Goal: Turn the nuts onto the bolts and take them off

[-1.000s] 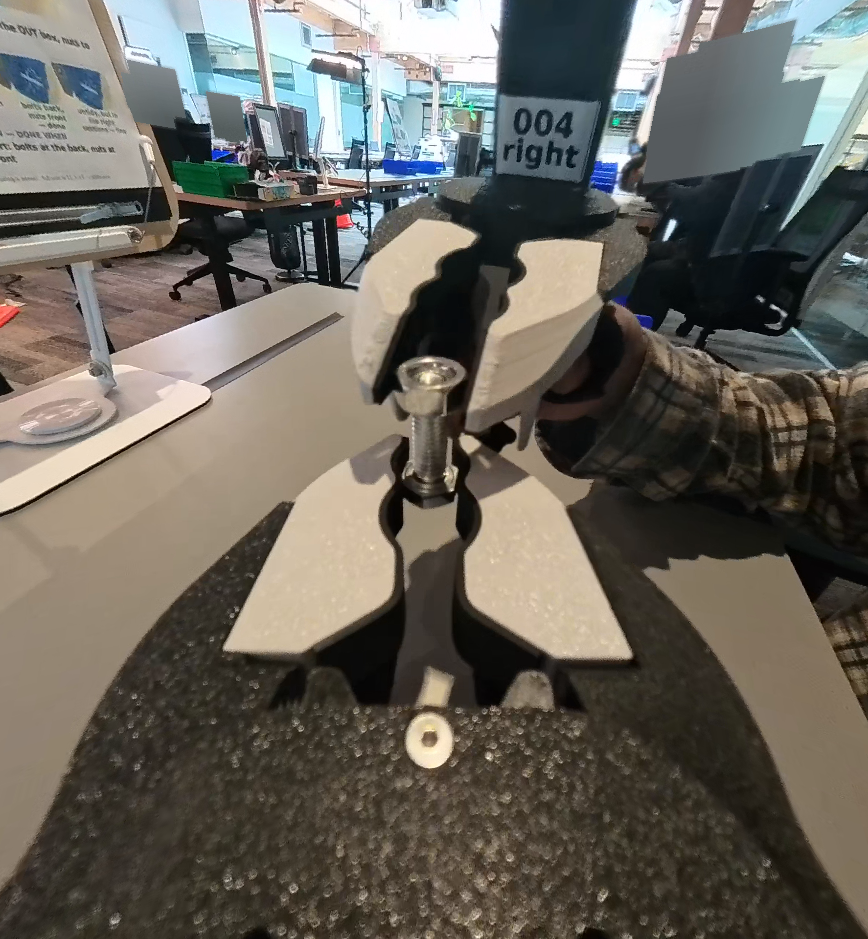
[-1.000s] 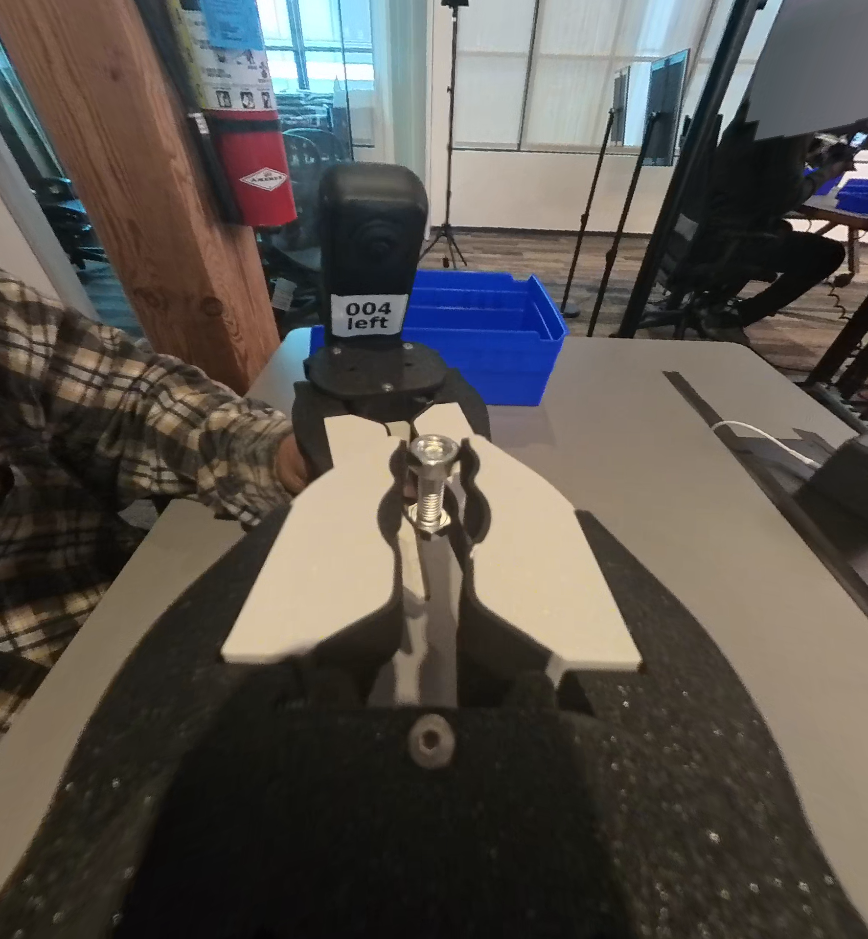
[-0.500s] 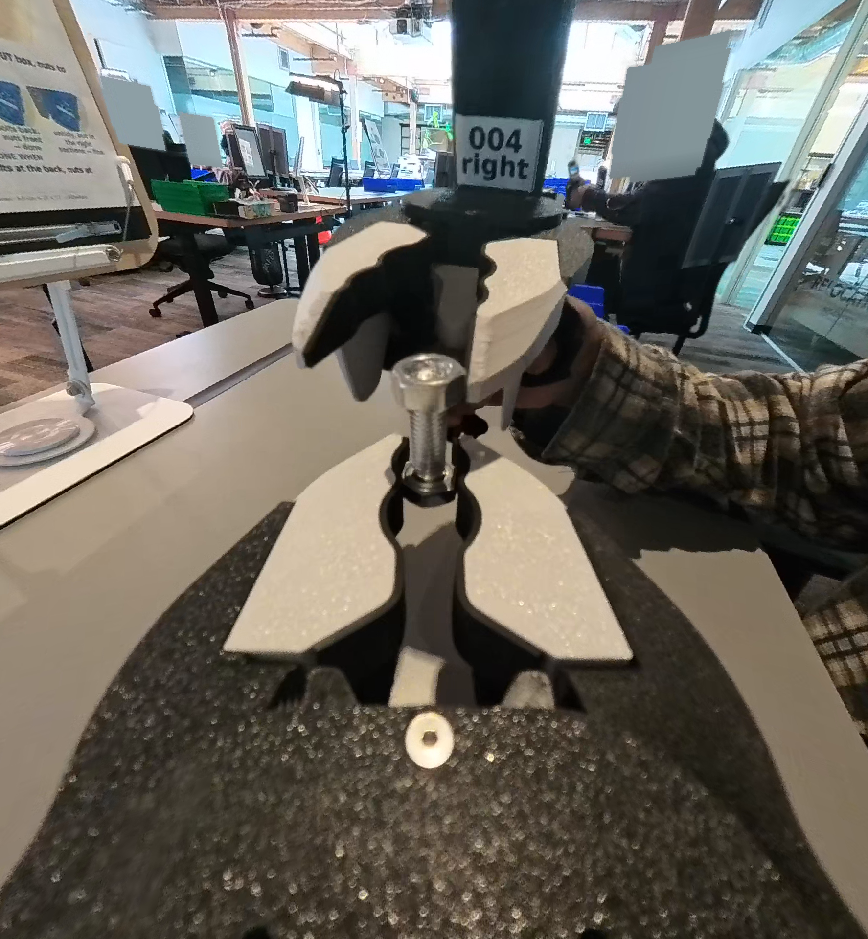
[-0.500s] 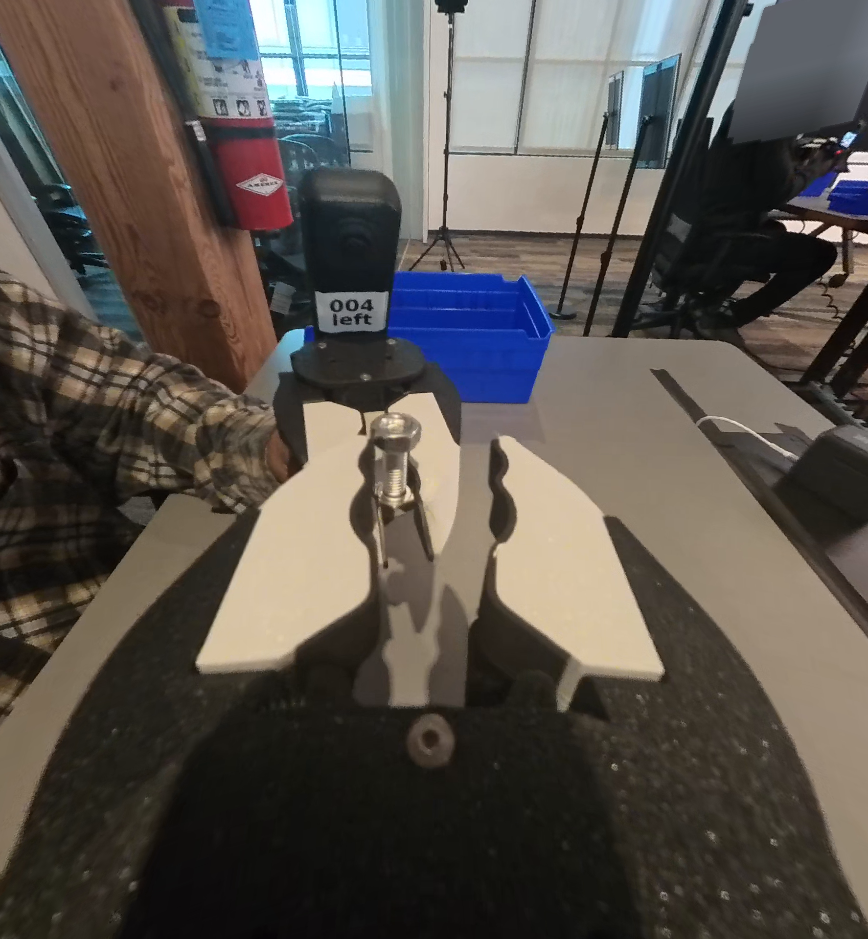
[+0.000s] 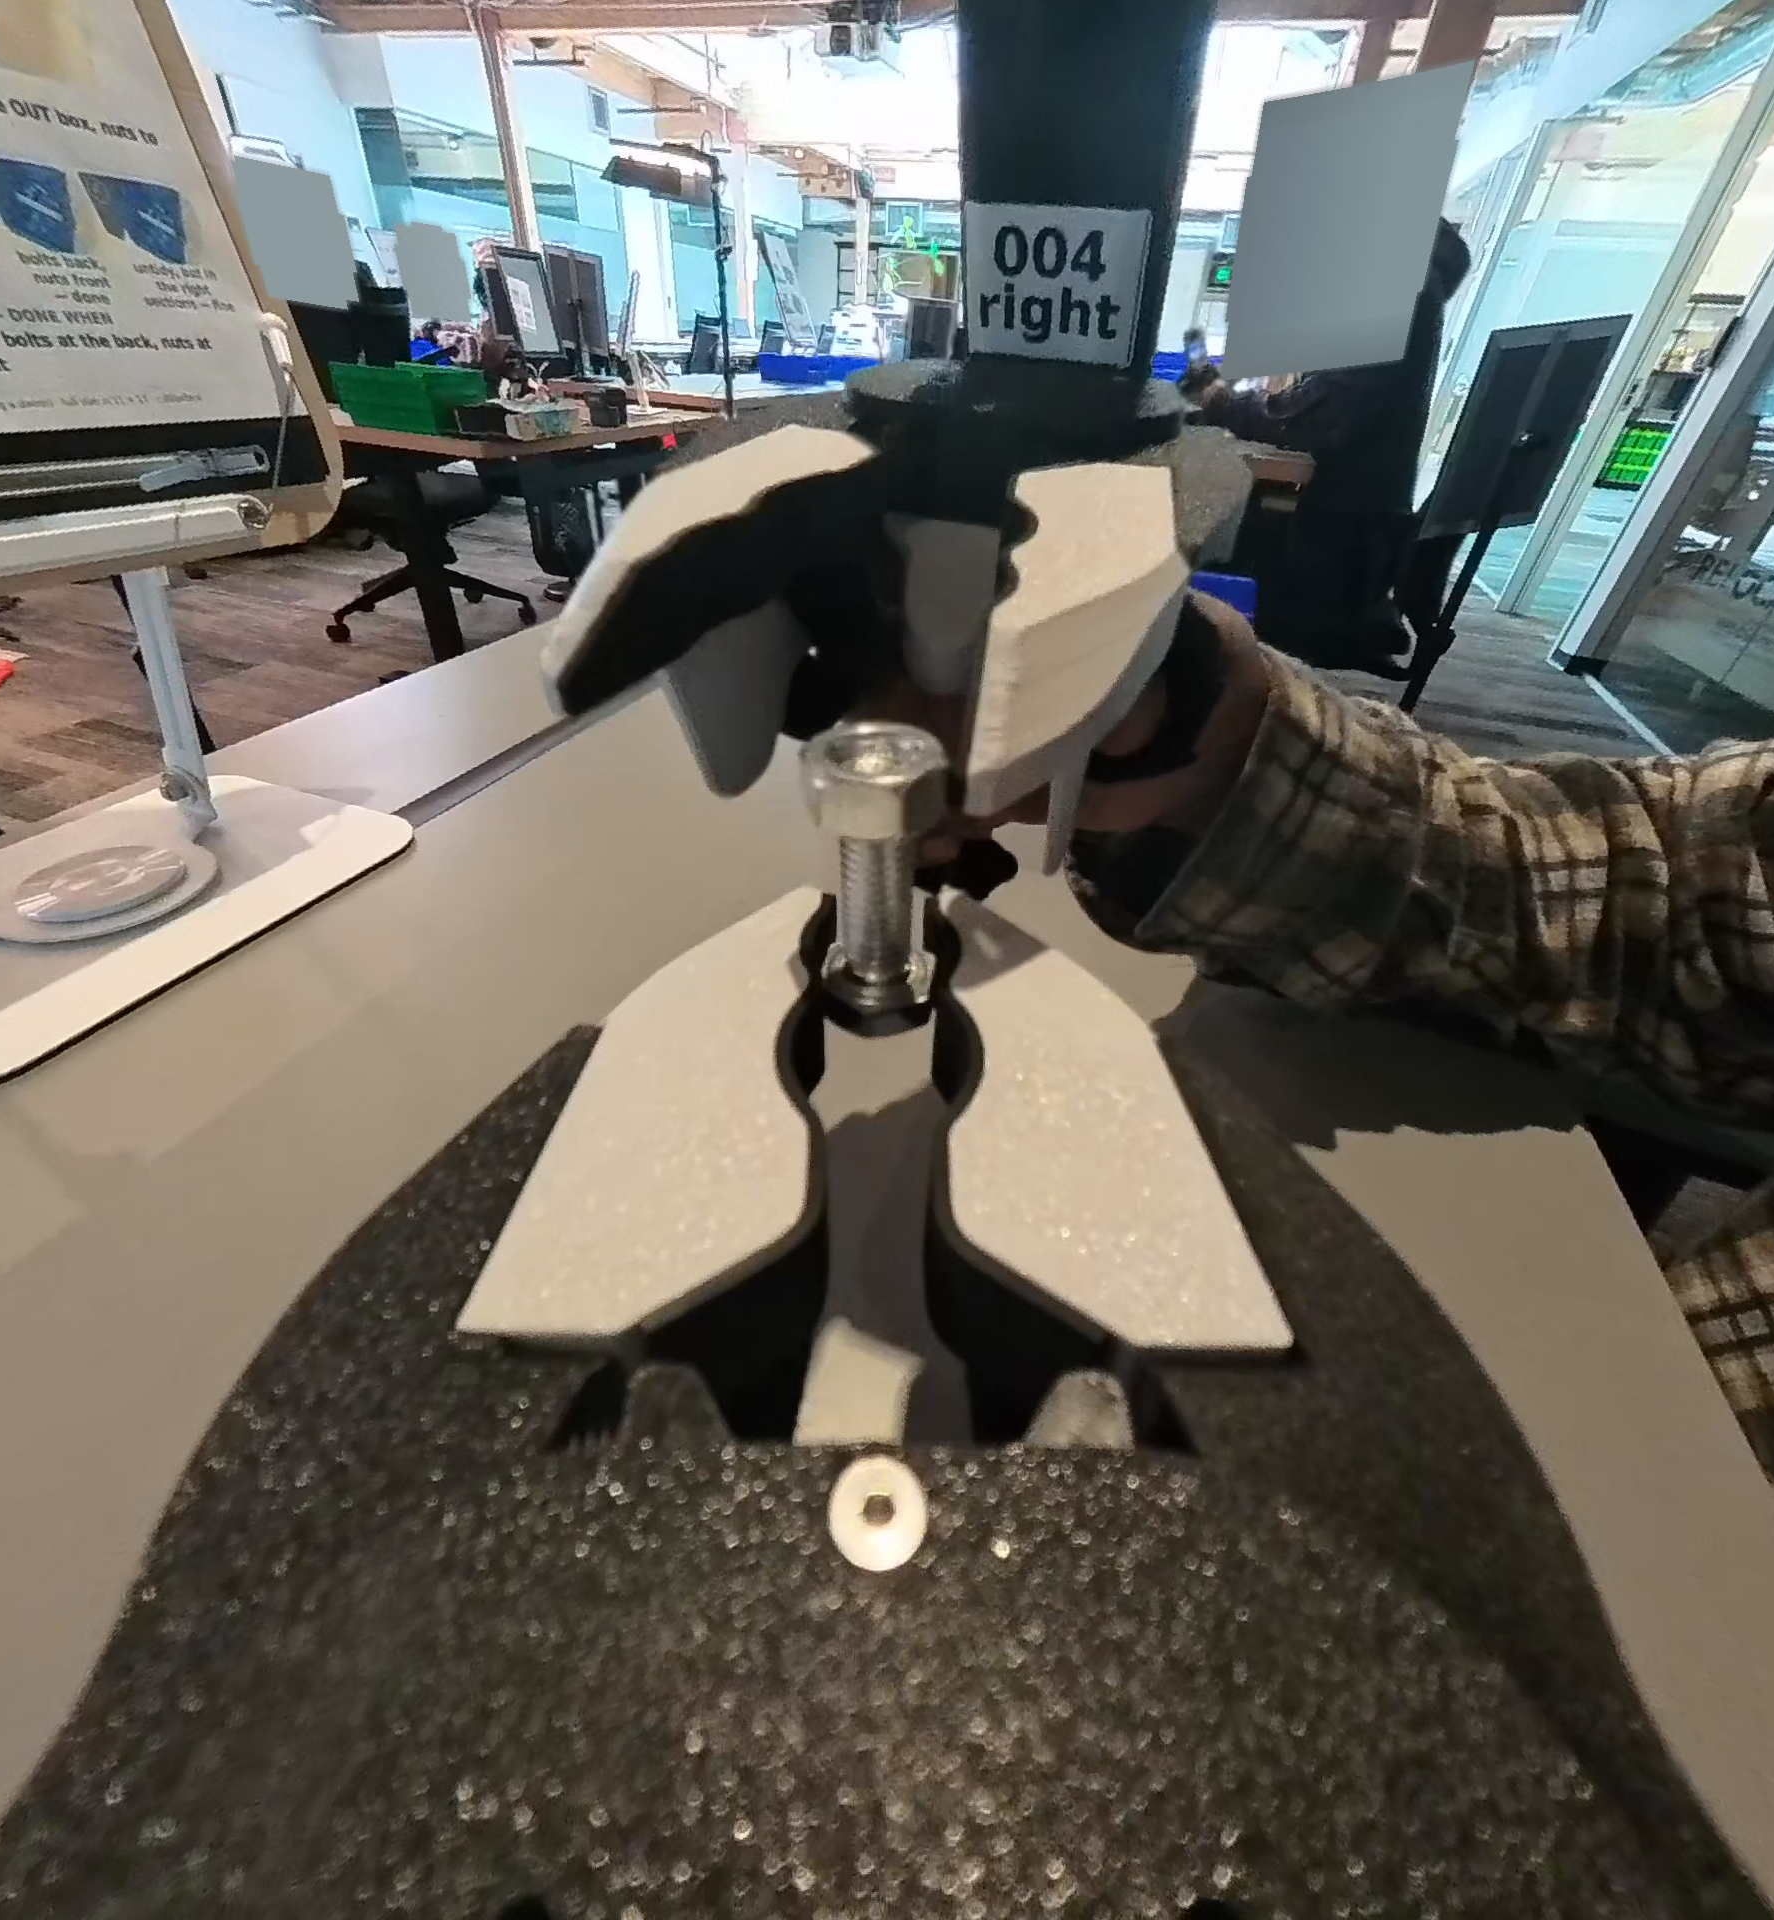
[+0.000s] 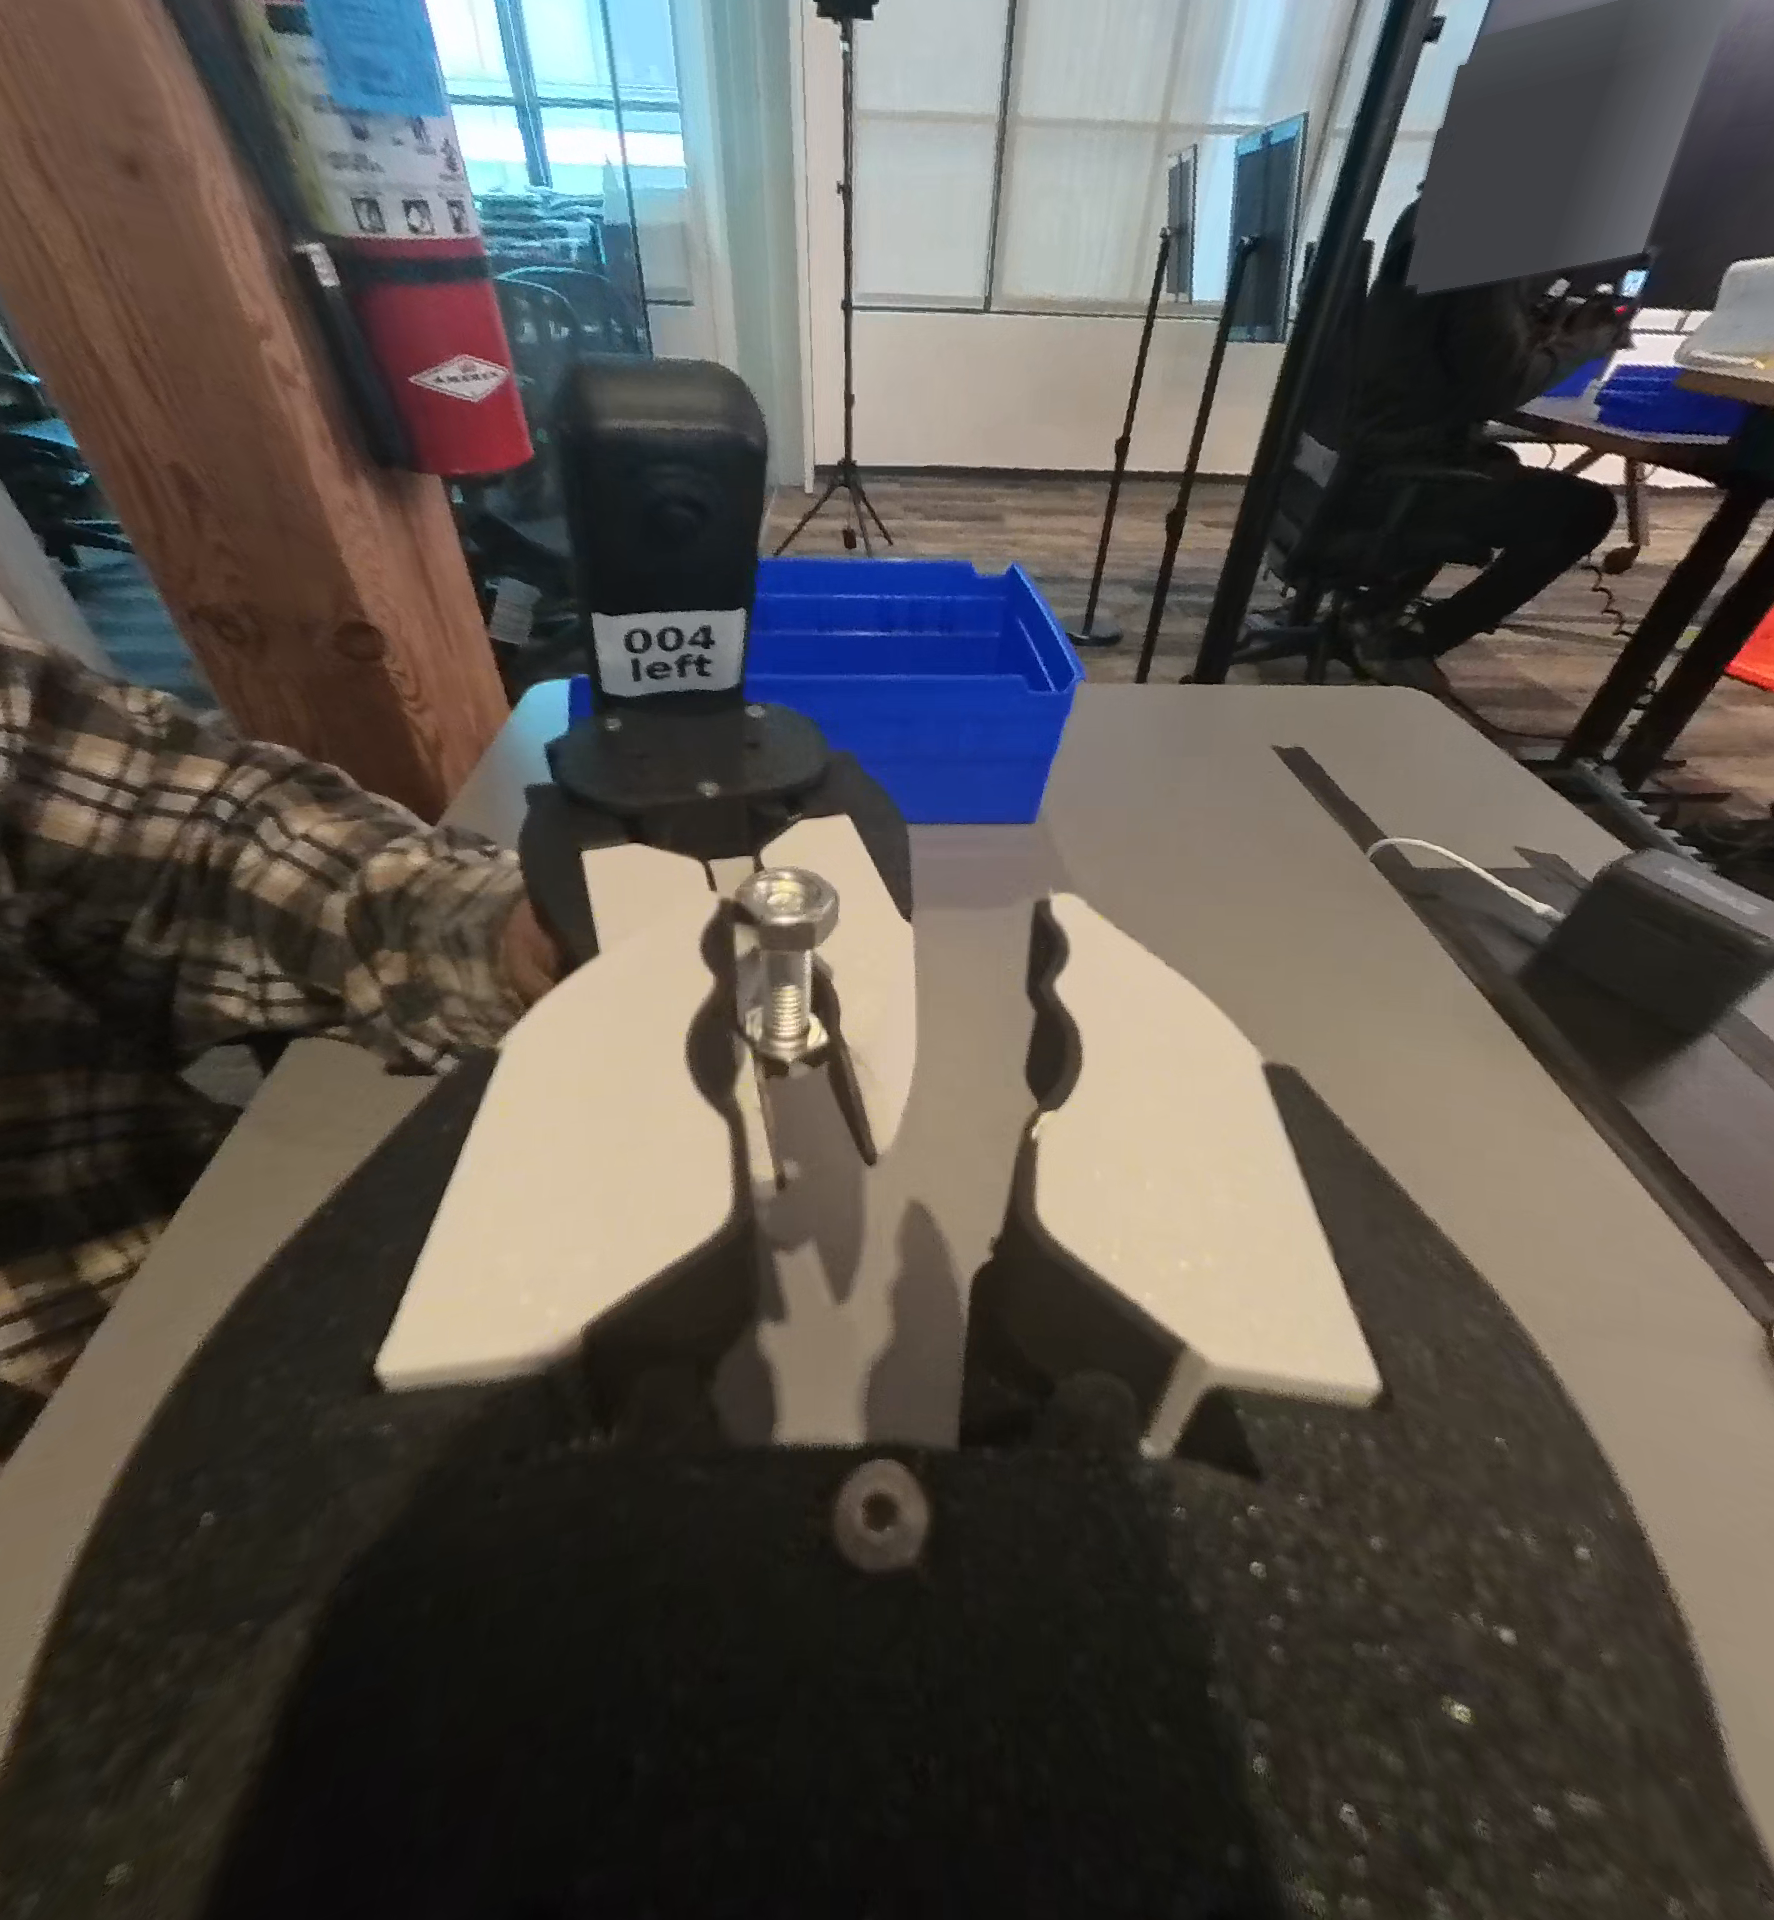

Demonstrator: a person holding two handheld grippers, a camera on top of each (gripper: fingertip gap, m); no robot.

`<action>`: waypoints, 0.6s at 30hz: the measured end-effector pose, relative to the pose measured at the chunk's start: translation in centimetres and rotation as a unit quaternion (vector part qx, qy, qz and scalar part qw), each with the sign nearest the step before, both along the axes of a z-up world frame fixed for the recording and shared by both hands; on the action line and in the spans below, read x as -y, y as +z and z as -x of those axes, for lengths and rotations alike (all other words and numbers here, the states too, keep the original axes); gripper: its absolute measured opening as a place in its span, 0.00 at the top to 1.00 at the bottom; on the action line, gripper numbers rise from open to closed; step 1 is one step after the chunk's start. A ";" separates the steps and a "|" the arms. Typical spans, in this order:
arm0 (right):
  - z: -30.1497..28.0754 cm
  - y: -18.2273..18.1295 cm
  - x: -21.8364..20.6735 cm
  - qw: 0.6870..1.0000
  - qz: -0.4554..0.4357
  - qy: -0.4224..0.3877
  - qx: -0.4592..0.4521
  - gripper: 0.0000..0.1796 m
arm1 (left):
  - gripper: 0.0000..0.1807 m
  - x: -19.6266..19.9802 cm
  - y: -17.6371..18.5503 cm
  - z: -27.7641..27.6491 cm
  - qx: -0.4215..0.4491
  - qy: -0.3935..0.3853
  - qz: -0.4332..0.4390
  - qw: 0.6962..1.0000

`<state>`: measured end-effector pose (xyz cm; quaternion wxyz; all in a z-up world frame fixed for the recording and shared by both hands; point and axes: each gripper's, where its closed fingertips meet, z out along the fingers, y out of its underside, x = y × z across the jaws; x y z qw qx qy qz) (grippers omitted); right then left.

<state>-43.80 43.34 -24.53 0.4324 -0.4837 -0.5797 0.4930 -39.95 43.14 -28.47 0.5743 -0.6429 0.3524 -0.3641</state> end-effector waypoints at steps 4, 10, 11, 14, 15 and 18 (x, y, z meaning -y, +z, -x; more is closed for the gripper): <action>-0.6 0.2 -0.6 1.000 0.004 -0.007 -0.002 0.71 | 0.92 0.0 0.2 0.1 0.006 0.000 -0.001 1.000; -0.5 0.6 0.6 1.000 -0.002 0.019 -0.005 0.74 | 0.92 0.0 0.1 0.1 0.002 0.002 -0.001 1.000; -0.3 0.5 0.9 1.000 -0.003 0.022 -0.002 0.74 | 0.92 -0.1 0.1 0.2 0.003 0.003 0.000 1.000; 0.2 0.2 1.7 0.999 -0.005 0.032 0.002 0.78 | 0.92 -0.1 0.1 0.1 0.002 0.004 0.001 1.000; 0.4 0.1 1.8 0.999 -0.006 0.032 0.004 0.80 | 0.92 0.0 0.1 0.1 0.002 0.003 0.000 1.000; 0.3 0.0 2.3 0.999 -0.007 0.050 0.002 0.90 | 0.92 0.1 0.1 -0.1 -0.001 -0.002 -0.003 1.000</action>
